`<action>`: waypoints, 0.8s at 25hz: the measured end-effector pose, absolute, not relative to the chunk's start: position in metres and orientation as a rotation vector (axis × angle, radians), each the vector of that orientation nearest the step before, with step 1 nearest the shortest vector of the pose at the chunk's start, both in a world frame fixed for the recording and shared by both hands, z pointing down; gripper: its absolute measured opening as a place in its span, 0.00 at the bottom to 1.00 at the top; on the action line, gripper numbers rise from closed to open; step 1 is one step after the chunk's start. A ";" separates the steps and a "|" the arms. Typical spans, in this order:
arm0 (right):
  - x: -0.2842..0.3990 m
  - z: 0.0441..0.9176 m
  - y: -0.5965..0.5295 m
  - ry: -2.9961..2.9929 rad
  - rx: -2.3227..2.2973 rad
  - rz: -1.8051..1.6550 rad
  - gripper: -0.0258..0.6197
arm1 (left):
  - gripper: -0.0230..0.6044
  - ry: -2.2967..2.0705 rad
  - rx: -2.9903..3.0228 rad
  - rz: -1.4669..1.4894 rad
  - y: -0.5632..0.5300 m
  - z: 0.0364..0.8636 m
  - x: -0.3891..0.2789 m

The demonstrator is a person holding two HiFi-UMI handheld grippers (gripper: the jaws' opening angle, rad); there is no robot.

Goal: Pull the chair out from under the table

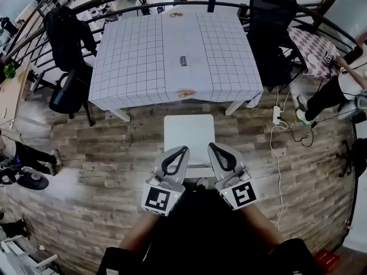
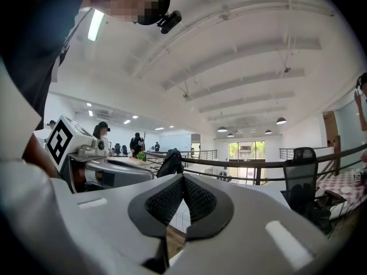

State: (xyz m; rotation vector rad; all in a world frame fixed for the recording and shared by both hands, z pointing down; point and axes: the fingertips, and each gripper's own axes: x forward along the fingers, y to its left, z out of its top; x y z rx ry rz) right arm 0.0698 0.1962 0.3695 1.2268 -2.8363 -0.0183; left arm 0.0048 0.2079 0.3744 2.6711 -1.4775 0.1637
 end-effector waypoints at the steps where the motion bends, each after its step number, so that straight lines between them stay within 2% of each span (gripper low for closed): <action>1: 0.064 0.368 0.192 -2.826 1.225 -0.036 0.04 | 0.05 -1.477 2.672 0.134 0.205 0.372 0.000; 7: 0.052 0.363 0.159 -2.794 1.202 -0.044 0.04 | 0.05 -1.482 2.658 0.068 0.179 0.366 -0.010; 20: 0.071 0.358 0.176 -2.827 1.163 -0.045 0.04 | 0.05 -1.498 2.673 0.114 0.191 0.355 0.015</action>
